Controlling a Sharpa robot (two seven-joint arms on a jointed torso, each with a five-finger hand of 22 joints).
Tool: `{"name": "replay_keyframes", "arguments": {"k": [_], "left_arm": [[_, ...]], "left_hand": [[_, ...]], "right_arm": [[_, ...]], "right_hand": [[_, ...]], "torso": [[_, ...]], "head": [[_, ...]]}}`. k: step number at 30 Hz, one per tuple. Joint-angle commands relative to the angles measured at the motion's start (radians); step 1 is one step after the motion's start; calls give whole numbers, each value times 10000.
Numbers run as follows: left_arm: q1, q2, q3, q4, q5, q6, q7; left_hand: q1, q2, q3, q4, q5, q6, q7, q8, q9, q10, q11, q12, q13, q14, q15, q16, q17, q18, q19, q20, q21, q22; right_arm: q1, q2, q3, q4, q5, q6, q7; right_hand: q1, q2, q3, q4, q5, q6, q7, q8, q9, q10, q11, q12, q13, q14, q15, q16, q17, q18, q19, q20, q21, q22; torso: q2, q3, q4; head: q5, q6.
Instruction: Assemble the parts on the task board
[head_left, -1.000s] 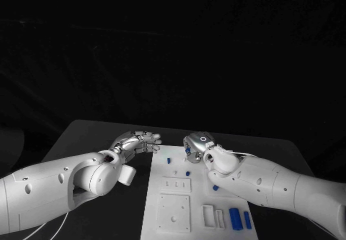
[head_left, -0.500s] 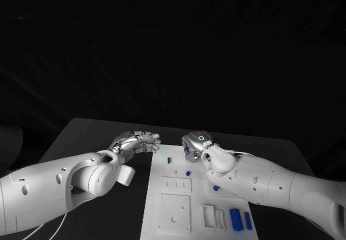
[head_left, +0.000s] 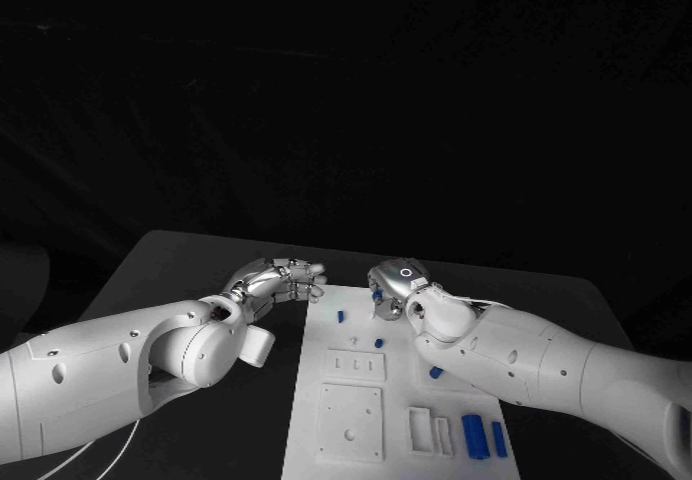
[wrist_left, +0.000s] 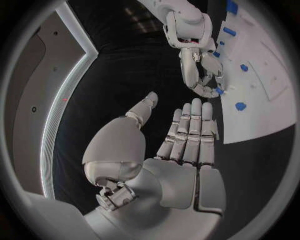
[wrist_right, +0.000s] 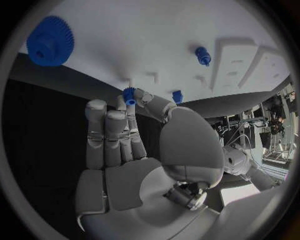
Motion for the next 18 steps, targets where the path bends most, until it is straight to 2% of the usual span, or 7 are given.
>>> {"name": "replay_keyframes", "arguments": {"k": [1, 8, 18], "left_arm": [[19, 11, 10, 11, -82, 136, 59], [19, 15, 10, -10, -81, 122, 59], [19, 6, 10, -39, -80, 108, 62]], "left_hand": [[-117, 15, 1, -34, 42, 71, 9, -48, -10, -5, -2, -32, -15, 26, 37, -41, -11, 143, -15, -37, -40, 83], [-125, 18, 2, -31, 42, 72, 8, -51, -10, -3, -3, -35, -17, 25, 38, -43, -11, 143, -16, -37, -41, 83], [-130, 18, 6, -32, 42, 73, 7, -55, -11, -1, -3, -40, -20, 26, 38, -45, -11, 144, -17, -37, -42, 85]], "right_arm": [[-26, -49, -17, 62, -62, 383, -26], [-26, -83, -22, 53, -33, 584, -60], [-26, -105, -24, 152, 40, 533, -31]], "right_hand": [[59, -41, 72, 1, 24, 89, -1, 30, 9, 453, -4, -15, -11, -150, -176, 70, -13, 701, -31, -70, 70, 184], [48, -67, 77, 0, 24, 78, 4, 13, 10, 444, 2, -35, -6, -157, -172, 72, -22, 701, -47, -68, 73, 182], [12, -195, 70, -10, 24, 63, 13, -24, 17, 434, 13, -80, 10, -176, -160, 72, -50, 701, -86, -59, 83, 178]], "torso": [[-2, 3, -36], [1, -8, -38], [11, -14, -42]], "head": [[33, -48], [15, -45], [39, -31]]}}
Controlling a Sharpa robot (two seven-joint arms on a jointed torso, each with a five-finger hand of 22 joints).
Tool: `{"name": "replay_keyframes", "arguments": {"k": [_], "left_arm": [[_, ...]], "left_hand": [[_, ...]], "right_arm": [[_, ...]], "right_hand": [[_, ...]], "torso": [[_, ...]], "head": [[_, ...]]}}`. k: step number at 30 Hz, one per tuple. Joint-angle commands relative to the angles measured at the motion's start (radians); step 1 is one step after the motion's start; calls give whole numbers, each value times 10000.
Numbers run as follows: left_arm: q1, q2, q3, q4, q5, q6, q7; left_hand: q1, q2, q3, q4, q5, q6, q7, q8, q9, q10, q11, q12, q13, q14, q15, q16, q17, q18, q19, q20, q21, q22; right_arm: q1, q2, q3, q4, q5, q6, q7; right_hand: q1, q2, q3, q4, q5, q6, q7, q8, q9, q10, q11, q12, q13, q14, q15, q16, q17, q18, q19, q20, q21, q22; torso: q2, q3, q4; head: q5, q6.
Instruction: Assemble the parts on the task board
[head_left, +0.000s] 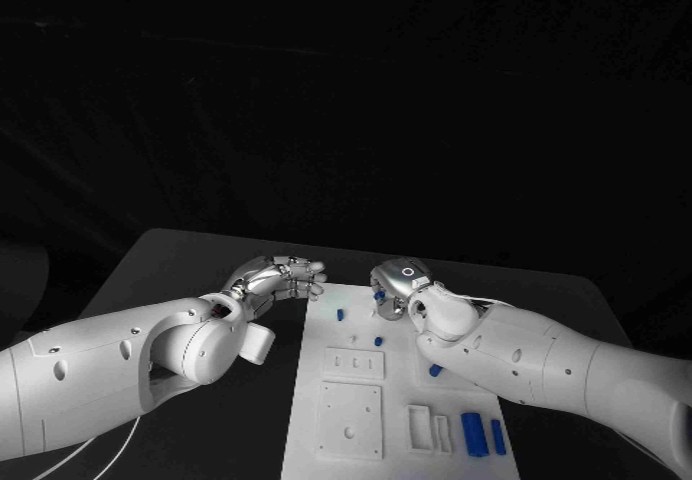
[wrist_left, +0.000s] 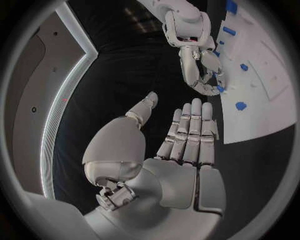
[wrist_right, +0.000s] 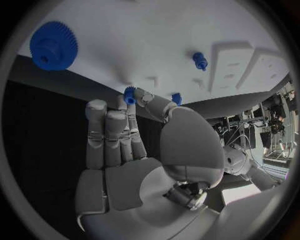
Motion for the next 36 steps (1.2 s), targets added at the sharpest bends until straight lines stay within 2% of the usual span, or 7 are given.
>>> {"name": "replay_keyframes", "arguments": {"k": [1, 6, 12, 19, 25, 36], "left_arm": [[16, 15, 10, 6, -57, 111, 69], [16, 29, 9, 1, -57, 111, 69], [16, 40, 9, -12, -57, 109, 67], [16, 57, 9, -34, -57, 110, 66], [16, 60, 9, -46, -56, 113, 60], [16, 60, 9, -59, -55, 112, 63]], "left_hand": [[-91, -23, 6, -33, 42, 73, 7, -55, -12, -1, -3, -40, -13, 27, 38, -45, -11, 153, -17, -37, -42, 87], [-93, -24, 8, -35, 42, 74, 6, -58, -13, 0, -4, -43, -14, 27, 38, -46, -11, 153, -18, -38, -43, 88], [-95, -25, 9, -36, 42, 74, 6, -60, -13, 0, -4, -46, -16, 27, 38, -47, -11, 153, -19, -37, -43, 89], [-99, -27, 11, -37, 42, 73, 8, -63, -14, 0, -2, -49, -18, 27, 38, -49, -11, 154, -19, -37, -44, 90], [-101, -29, 12, -38, 42, 72, 9, -66, -15, 0, 0, -52, -20, 27, 38, -50, -11, 154, -20, -37, -44, 90], [-104, -30, 16, -41, 42, 73, 8, -71, -16, 0, 1, -59, -23, 27, 38, -52, -11, 155, -21, -37, -45, 92]], "right_arm": [[-37, 6, -22, 1, 24, 280, -33], [-37, 39, -22, -11, 81, 241, -15], [-37, 90, -23, -71, 256, 232, 84], [-37, 116, -26, -117, 413, 171, 148], [-36, 108, -27, -116, 460, 147, 164], [-35, 56, -27, -95, 468, 8, 144]], "right_hand": [[34, -93, 42, 20, 32, 34, -10, -22, -10, 301, 65, -64, 19, -161, -114, 26, -15, 701, -43, -23, 47, 178], [12, -171, 44, 37, 31, 29, -6, -42, -5, 296, 69, -90, 29, -167, -108, 28, -31, 701, -56, -19, 51, 173], [-22, -422, 27, 89, 30, -170, 75, -198, -32, 101, 149, -267, 14, -197, -33, -7, -103, 701, -112, 11, 28, 148], [133, -689, -36, 62, 29, -901, 413, -666, -212, -751, 506, -681, -180, -166, 320, 13, -210, 701, -169, 57, -14, 122], [194, -746, -51, 70, 29, -1083, 483, -778, -267, -1058, 605, -674, -279, -193, 417, 2, -270, 700, -210, 102, -51, 109], [232, -742, -46, 82, 30, -1108, 495, -794, -281, -1125, 628, -651, -315, -198, 440, 6, -299, 700, -218, 120, -64, 104]], "torso": [[12, -5, 0], [11, -15, 13], [18, -20, -1], [18, -27, -5], [23, -30, -7], [22, -27, -13]], "head": [[17, 17], [12, 40], [25, 60], [32, 56], [48, 68], [55, 71]]}}
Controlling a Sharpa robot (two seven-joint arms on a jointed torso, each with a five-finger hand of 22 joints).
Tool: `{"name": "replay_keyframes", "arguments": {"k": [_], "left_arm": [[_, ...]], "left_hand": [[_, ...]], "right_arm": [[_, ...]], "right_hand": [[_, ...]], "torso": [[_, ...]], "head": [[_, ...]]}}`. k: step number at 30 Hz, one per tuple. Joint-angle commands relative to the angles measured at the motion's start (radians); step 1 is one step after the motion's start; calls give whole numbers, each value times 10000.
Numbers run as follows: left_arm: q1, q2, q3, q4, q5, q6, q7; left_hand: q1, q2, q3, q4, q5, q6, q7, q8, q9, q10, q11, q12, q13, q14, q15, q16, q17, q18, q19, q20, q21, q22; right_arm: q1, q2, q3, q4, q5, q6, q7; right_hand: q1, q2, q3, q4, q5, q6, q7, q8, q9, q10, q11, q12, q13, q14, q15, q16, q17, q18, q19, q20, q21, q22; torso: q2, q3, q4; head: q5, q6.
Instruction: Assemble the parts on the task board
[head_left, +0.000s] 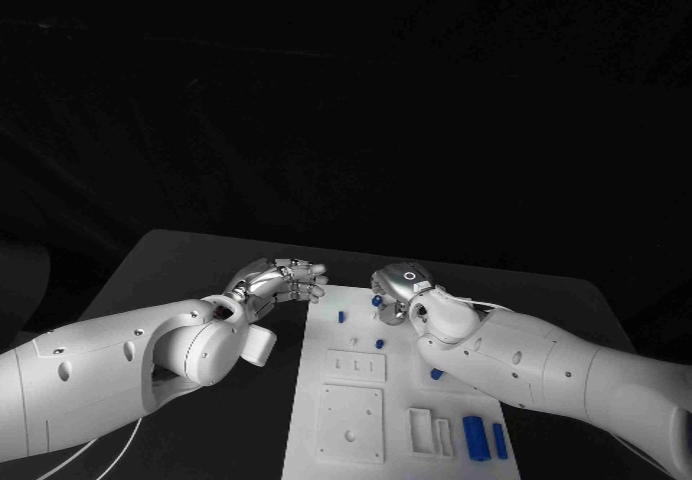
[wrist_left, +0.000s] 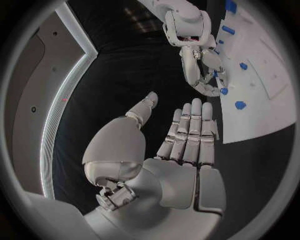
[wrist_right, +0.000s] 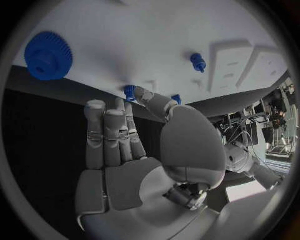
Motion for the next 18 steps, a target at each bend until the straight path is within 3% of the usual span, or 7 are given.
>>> {"name": "replay_keyframes", "arguments": {"k": [1, 8, 10, 14, 18], "left_arm": [[15, 21, 9, -1, -46, 121, 78], [15, 2, 9, -95, -45, 154, 113], [15, -18, 9, -123, -47, 170, 117], [15, -77, 9, -123, -52, 160, 128], [15, -141, 9, -109, -53, 153, 142]], "left_hand": [[-104, -31, 17, -42, 42, 73, 8, -32, -9, 0, 1, -60, -16, 27, 38, -52, -13, 182, -21, -37, -45, 96], [-102, -30, 20, -45, 42, 74, 6, -34, -9, 1, 0, -63, -18, 27, 38, -54, -13, 182, -21, -37, -45, 97], [-102, -30, 21, -46, 42, 75, 6, -34, -9, 3, -1, -63, -18, 28, 38, -54, -13, 182, -21, -37, -46, 97], [-103, -26, 38, -59, 42, 172, 31, -3, 9, 232, -31, 40, 25, 37, 37, -57, -8, 184, -24, -37, -45, 107], [-105, -31, 46, -70, 42, 203, 39, -5, 11, 361, -63, 94, 50, 37, 37, -63, -6, 183, -26, -36, -46, 113]], "right_arm": [[-3, -43, -3, 46, -5, -58, 59], [121, -646, 43, 823, 458, -378, 288], [224, -990, 240, 1277, 869, -496, 549], [360, -1601, 476, 1922, 1550, -533, 967], [510, -2195, 631, 2327, 2132, -339, 1457]], "right_hand": [[39, -77, -54, 13, 20, -61, -1, -60, -11, -76, -9, -11, -17, 14, 83, 6, -11, 851, -37, 11, -65, 103], [37, -126, -48, 32, 20, -69, 5, -66, -18, -91, -3, -3, -31, 11, 89, 10, -25, 851, -39, 18, -72, 100], [-88, -223, -125, 85, 19, -84, 32, -76, -26, -81, 0, 12, -38, 17, 93, 24, -32, 851, -28, 32, -65, 104], [-350, -262, -342, 94, 27, 18, -8, -12, 4, 138, -72, 112, 2, -47, 27, -14, -92, 845, -137, 90, -100, 118], [-529, -259, -581, 61, 23, -42, 14, -39, 1, 518, -207, 290, 132, -37, -106, -8, -133, 851, -141, 90, -90, 129]], "torso": [[4, 4, -6], [-13, 14, -22], [-4, 16, -37], [-4, 24, -49], [-2, 46, -76]], "head": [[1, 7], [-13, 77], [-22, 144], [-37, 199], [-55, 269]]}}
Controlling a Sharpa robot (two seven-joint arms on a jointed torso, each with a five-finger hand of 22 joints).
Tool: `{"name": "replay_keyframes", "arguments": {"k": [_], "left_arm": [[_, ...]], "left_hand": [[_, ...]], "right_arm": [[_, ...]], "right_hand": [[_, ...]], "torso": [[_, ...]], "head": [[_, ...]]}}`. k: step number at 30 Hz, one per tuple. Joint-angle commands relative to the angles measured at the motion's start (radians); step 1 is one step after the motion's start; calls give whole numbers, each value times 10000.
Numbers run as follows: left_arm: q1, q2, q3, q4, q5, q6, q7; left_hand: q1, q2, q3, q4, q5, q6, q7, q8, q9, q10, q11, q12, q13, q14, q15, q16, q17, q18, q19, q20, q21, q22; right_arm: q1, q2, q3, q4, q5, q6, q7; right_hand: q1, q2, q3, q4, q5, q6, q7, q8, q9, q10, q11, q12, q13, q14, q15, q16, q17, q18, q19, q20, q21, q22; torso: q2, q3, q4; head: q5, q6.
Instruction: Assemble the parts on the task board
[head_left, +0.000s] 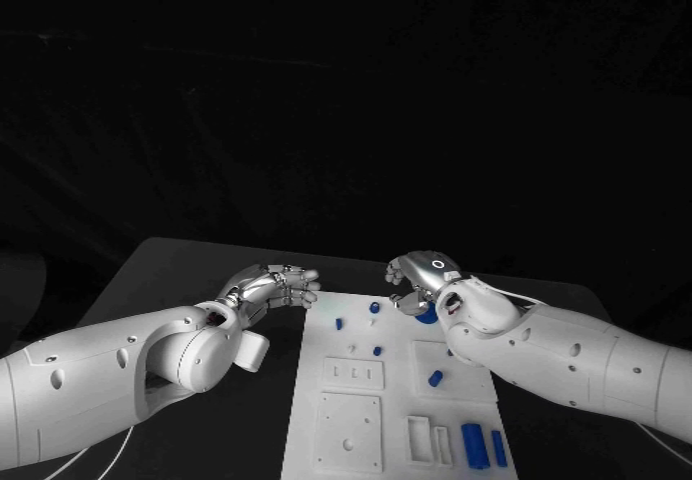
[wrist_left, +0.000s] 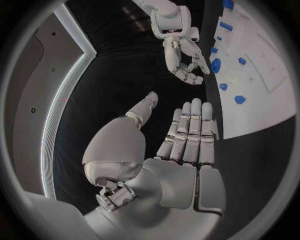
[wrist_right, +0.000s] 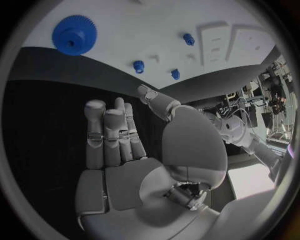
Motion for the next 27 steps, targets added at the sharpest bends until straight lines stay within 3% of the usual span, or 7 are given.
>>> {"name": "replay_keyframes", "arguments": {"k": [1, 5, 11, 16, 17, 18, 27], "left_arm": [[13, -39, 10, 33, -50, 145, 132], [13, -77, 9, 45, -50, 145, 145], [9, -50, 7, -7, -50, 177, 157], [5, -7, 5, -74, -50, 209, 158], [5, -1, 5, -80, -50, 209, 158], [3, 9, 5, -96, -50, 215, 158], [-4, 74, 3, -198, -50, 245, 163]], "left_hand": [[-105, -32, 20, -45, 42, 95, 38, -5, 10, 72, 6, 34, 10, 38, 37, -63, -6, 80, -26, -36, -46, 106], [-102, -43, 20, -51, 42, 96, 34, -7, 10, 74, 2, 31, 9, 37, 37, -64, -6, 80, -27, -36, -46, 107], [-98, -55, 21, -58, 42, 93, 26, -15, 7, 58, -3, 16, 2, 36, 37, -67, -6, 80, -27, -36, -46, 109], [-101, -55, 23, -57, 42, 86, 18, -25, 4, 24, -2, -11, -10, 35, 39, -70, -5, 79, -27, -35, -46, 111], [-101, -55, 24, -57, 42, 85, 17, -27, 4, 20, -2, -14, -11, 35, 39, -70, -5, 79, -27, -35, -46, 111], [-101, -54, 24, -57, 42, 83, 16, -29, 3, 16, -2, -18, -13, 35, 39, -71, -5, 79, -27, -35, -46, 111], [-105, -52, 26, -54, 42, 77, 13, -37, 1, -2, -1, -34, -19, 33, 40, -74, -5, 79, -27, -34, -47, 113]], "right_arm": [[99, -381, 84, 225, 1299, 130, 927], [121, -678, 108, 102, 1587, 523, 1434], [114, -715, 106, -436, 1932, 920, 1939], [63, -711, 106, -820, 2474, 1178, 2075], [43, -709, 106, -865, 2560, 1216, 2093], [-11, -708, 106, -964, 2651, 1275, 2141], [-322, -569, 106, -1480, 3019, 1648, 2317]], "right_hand": [[-155, 12, -161, 5, 24, -11, 6, -5, 8, 258, -34, 102, 91, -5, -106, 0, -19, 850, -33, -20, -48, 132], [-335, 33, -533, 37, 43, -138, 40, -77, -17, 762, -229, 386, 375, 56, -296, 129, 19, 850, 84, -77, 50, 163], [-368, 79, -1169, 62, 115, -279, -283, -208, -60, 2086, -677, 2141, 2416, -4, -742, 426, 252, 850, 203, -261, 247, 181], [-482, 131, -1658, -5, 605, -429, -363, -320, -100, 2614, -743, 4403, 4276, 215, -767, 943, 600, 850, 420, -339, 530, 255], [-442, 124, -1918, -203, 860, -458, -342, -375, -124, 1557, -693, 6595, 6370, -31, -933, 1229, 938, 850, 415, -414, 732, 215], [-691, 363, -1979, -17, 870, -475, -336, -418, -148, 665, -688, 7642, 7478, -89, -665, 1355, 1101, 849, 380, -410, 842, 230], [-821, 476, -2156, -134, 1380, -632, -118, -601, -232, -629, -516, 10405, 10014, -224, -561, 1678, 1766, 850, 149, -510, 1595, 221]], "torso": [[5, 37, -60], [11, 64, -88], [46, 171, -154], [64, 231, -155], [64, 236, -157], [70, 256, -164], [96, 328, -168]], "head": [[-5, 79], [-8, 136], [34, 168], [13, 161], [12, 160], [3, 166], [-33, 114]]}}
